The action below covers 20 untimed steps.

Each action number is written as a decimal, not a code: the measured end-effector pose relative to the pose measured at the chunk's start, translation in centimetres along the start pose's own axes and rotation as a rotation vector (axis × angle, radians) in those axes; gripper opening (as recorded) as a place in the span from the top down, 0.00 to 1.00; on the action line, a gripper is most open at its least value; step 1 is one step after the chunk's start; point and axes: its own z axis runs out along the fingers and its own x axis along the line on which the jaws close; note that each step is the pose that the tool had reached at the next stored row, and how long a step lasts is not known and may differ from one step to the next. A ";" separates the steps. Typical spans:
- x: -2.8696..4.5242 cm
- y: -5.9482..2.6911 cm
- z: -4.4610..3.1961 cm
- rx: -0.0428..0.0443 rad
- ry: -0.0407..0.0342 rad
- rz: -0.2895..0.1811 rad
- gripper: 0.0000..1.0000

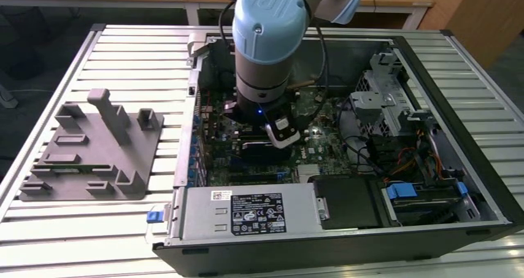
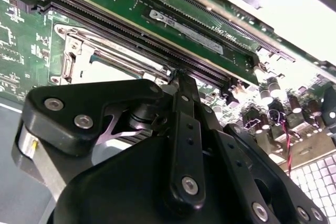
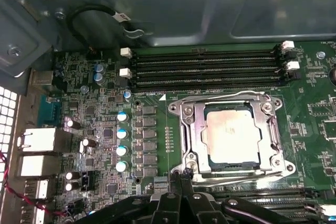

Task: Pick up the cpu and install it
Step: 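Install the second cpu locking lever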

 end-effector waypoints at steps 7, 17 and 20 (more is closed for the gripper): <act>0.00 -0.12 0.38 -0.0305 0.0019 0.000 0.89; 0.00 -0.20 0.64 -0.0355 0.0021 0.000 0.89; 0.01 -0.05 0.15 -0.0356 0.0019 0.000 0.89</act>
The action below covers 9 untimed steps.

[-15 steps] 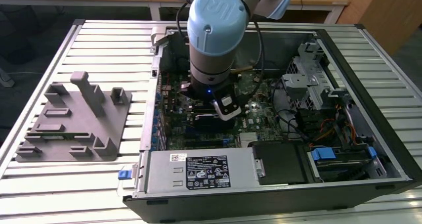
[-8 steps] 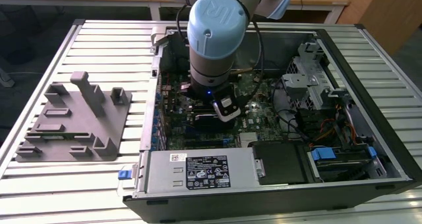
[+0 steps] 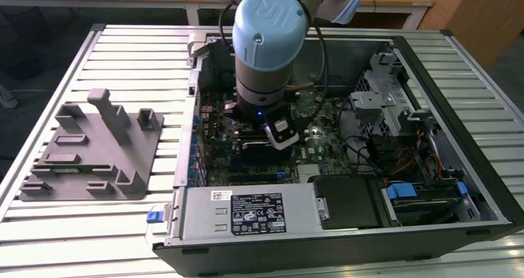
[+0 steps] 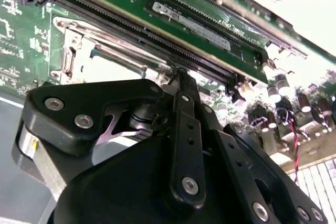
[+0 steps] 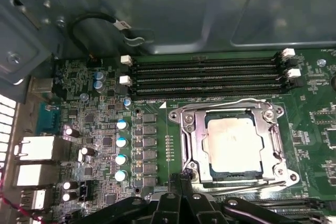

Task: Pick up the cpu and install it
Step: 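Install the second cpu locking lever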

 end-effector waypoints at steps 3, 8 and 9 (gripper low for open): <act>0.01 0.22 -0.62 0.0002 -0.0010 0.000 0.89; 0.03 0.51 -1.46 0.0004 -0.0035 -0.001 0.89; 0.04 0.58 -1.64 0.0008 -0.0037 -0.001 0.89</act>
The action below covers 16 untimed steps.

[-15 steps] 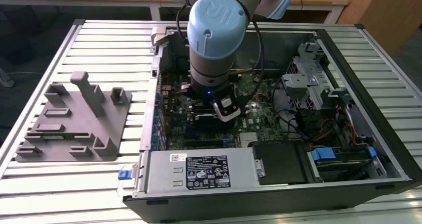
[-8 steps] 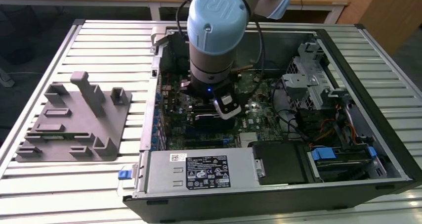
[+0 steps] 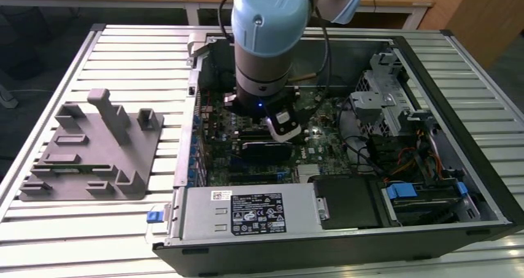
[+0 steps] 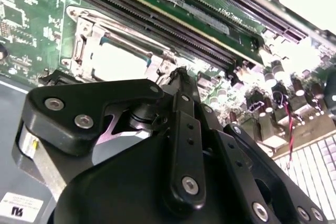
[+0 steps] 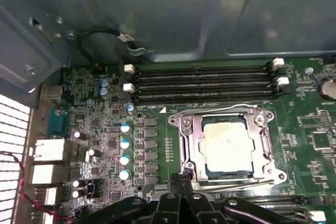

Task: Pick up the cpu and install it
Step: 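Install the second cpu locking lever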

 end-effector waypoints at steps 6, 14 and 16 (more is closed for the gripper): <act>0.02 0.32 -0.86 0.0036 -0.0007 0.000 0.89; -0.08 0.71 -0.77 0.0116 -0.0011 0.000 0.89; -0.14 0.89 -0.71 0.0133 -0.0012 0.000 0.89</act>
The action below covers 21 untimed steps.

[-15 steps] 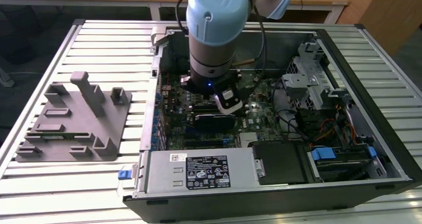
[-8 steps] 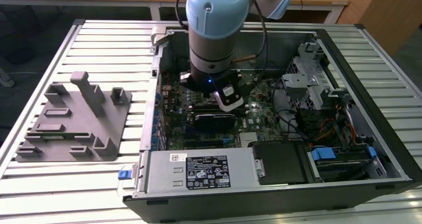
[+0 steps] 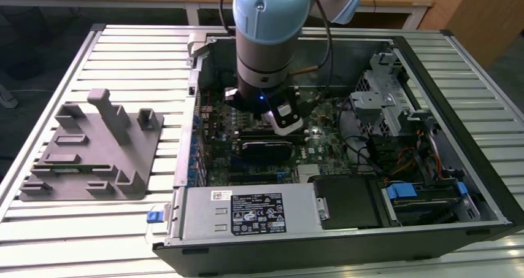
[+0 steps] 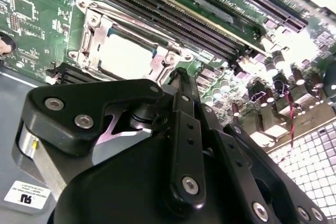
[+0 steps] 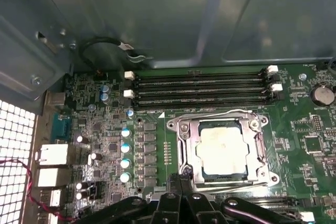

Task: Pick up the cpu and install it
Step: 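Install the second cpu locking lever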

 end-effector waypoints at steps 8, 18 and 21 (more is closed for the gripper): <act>-0.20 0.87 0.29 0.0094 -0.0006 0.000 0.89; -1.09 1.90 0.64 0.0422 -0.0026 0.000 0.89; -1.51 2.15 0.71 0.0548 -0.0034 0.000 0.89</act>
